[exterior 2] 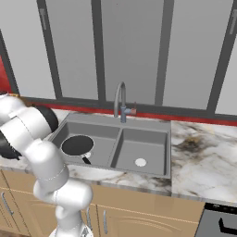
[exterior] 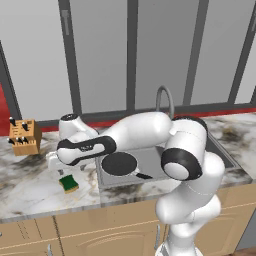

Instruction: Pick the pan and sponge and place them into the sink. Then turn on the water.

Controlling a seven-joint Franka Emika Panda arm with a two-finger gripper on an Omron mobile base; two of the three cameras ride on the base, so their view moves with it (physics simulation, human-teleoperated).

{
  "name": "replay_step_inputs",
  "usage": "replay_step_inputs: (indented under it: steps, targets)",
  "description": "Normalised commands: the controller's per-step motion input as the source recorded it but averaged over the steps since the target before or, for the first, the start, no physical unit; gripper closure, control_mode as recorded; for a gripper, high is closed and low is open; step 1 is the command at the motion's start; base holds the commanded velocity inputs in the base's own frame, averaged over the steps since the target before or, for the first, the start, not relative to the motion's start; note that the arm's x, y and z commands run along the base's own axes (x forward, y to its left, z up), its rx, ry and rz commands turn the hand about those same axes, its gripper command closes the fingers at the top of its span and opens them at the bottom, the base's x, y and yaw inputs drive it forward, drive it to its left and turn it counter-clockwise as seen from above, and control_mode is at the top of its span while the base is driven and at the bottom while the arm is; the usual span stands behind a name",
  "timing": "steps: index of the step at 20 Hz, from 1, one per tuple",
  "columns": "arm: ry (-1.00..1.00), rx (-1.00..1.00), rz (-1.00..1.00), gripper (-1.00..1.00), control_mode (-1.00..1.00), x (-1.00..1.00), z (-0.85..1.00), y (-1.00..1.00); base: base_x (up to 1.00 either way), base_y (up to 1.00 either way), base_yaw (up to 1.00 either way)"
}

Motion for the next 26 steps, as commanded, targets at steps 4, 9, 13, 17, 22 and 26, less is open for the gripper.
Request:
replay_step_inputs:
  steps: [4, 9, 13, 17, 22, 26]
  targets:
    - [0.00, -0.03, 0.05, -1.00, -1.00, 0.03, -0.07, 0.08, 0.00, 0.00, 0.00]
    - [0.00, 0.00, 0.08, -1.00, -1.00, 0.10, -0.06, 0.10, 0.00, 0.00, 0.00]
    - [0.00, -0.01, 0.09, -1.00, -1.00, 0.07, -0.04, 0.06, 0.00, 0.00, 0.00]
    - [0.00, -0.02, 0.07, -1.00, -1.00, 0.05, -0.10, 0.06, 0.00, 0.00, 0.00]
    - [0.00, -0.04, 0.01, -1.00, -1.00, 0.00, -0.17, 0.09, 0.00, 0.00, 0.00]
    - [0.01, -0.03, 0.00, -1.00, -1.00, 0.00, -0.18, 0.05, 0.00, 0.00, 0.00]
